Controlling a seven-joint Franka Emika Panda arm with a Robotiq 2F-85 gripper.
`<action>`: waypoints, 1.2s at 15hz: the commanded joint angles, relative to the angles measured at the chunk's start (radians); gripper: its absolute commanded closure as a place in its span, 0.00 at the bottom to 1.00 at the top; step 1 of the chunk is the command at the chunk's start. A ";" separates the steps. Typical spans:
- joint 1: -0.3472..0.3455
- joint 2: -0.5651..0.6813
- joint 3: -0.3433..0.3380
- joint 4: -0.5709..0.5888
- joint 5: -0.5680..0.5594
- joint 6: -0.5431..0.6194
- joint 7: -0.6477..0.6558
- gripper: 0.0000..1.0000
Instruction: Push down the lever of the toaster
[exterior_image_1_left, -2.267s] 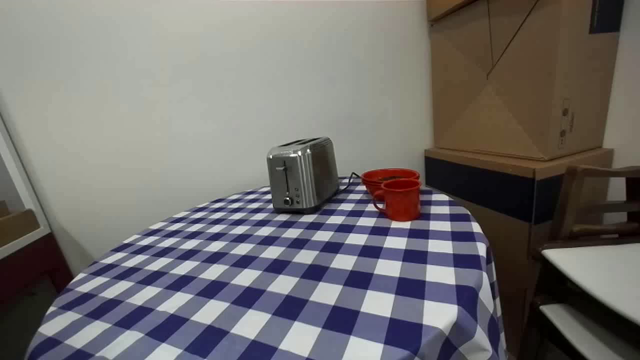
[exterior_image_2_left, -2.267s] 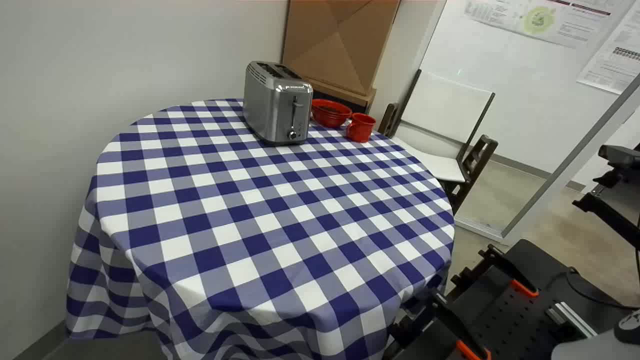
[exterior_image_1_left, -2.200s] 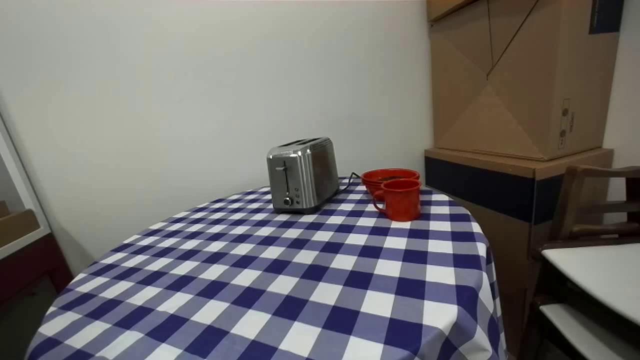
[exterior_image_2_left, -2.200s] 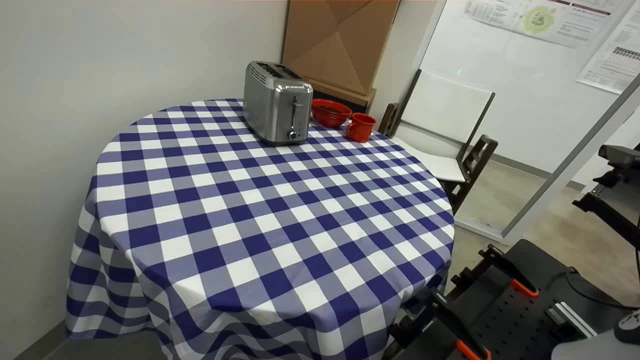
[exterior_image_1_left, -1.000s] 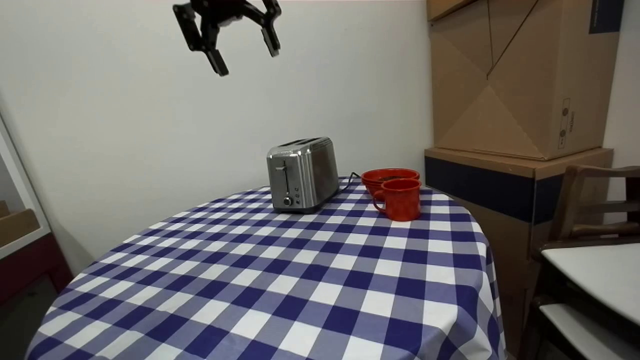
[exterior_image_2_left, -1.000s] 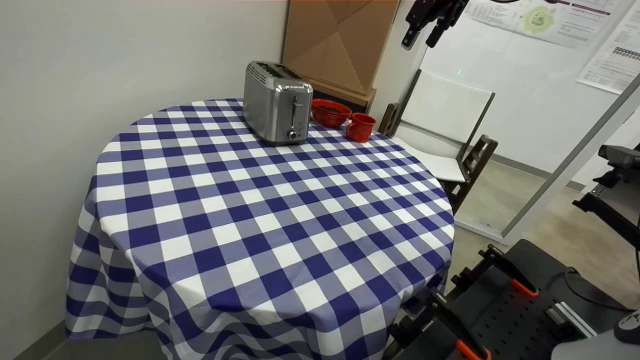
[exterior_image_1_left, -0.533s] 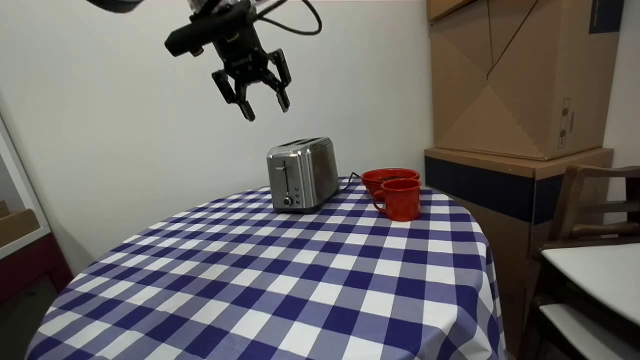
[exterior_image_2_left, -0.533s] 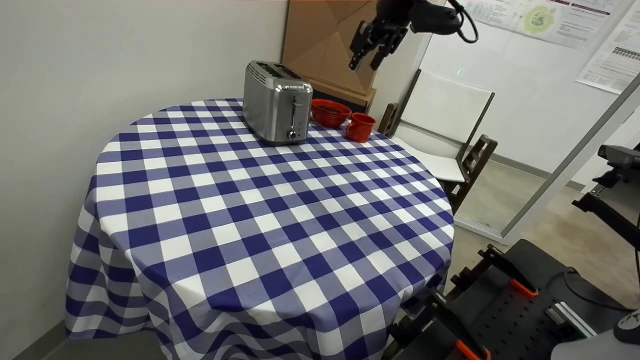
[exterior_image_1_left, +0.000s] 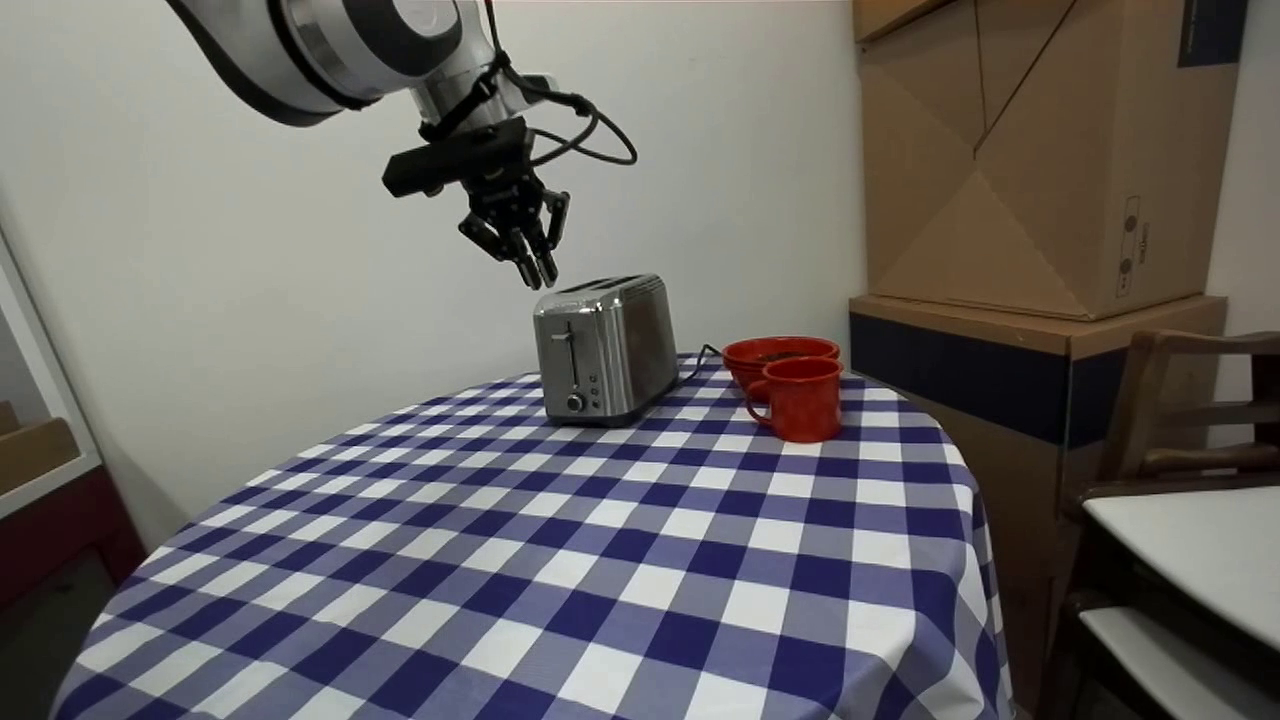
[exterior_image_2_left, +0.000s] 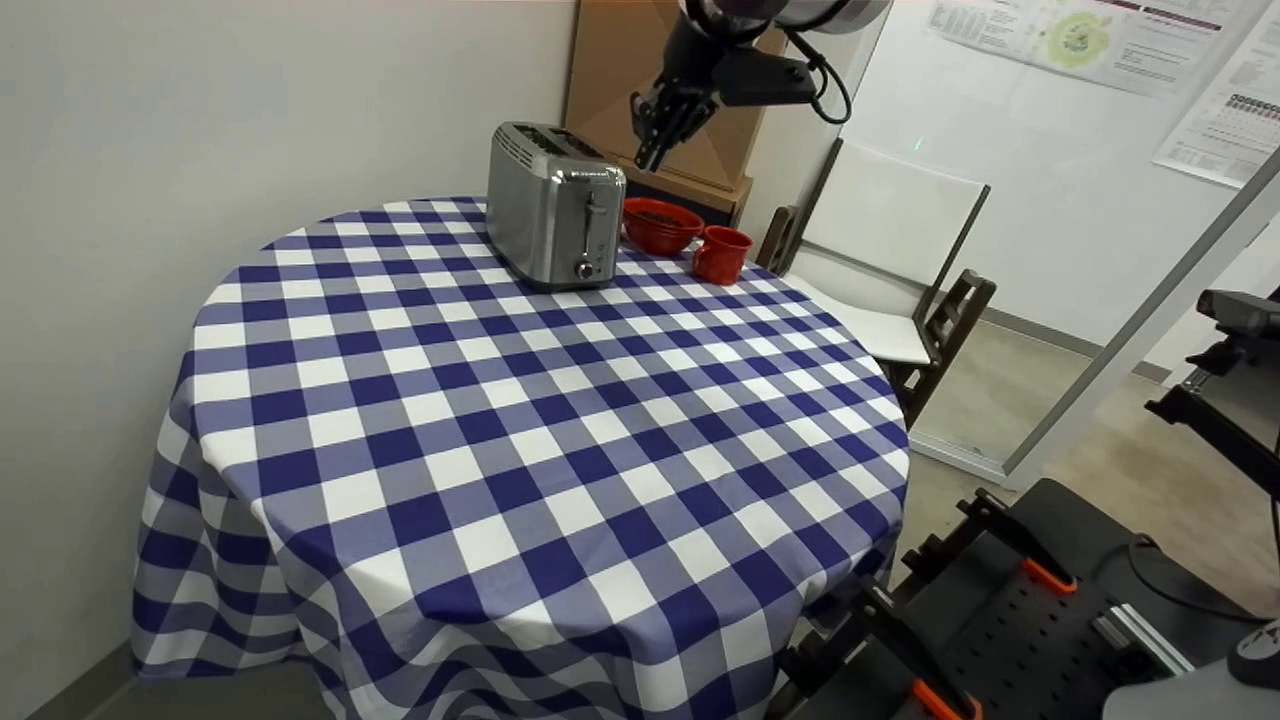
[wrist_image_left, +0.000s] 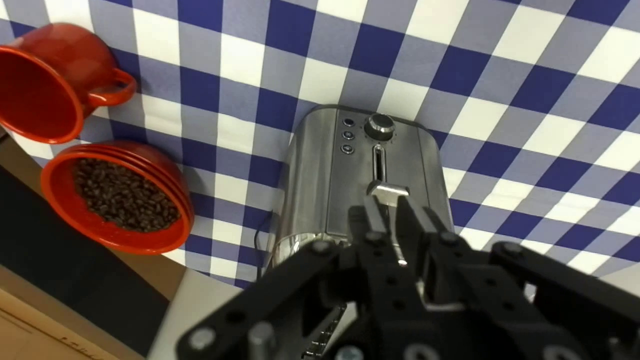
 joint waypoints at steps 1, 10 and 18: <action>0.009 0.121 -0.001 0.124 0.000 0.031 0.021 1.00; 0.026 0.286 -0.001 0.267 -0.005 0.096 0.024 1.00; 0.033 0.360 -0.002 0.293 -0.008 0.108 0.019 1.00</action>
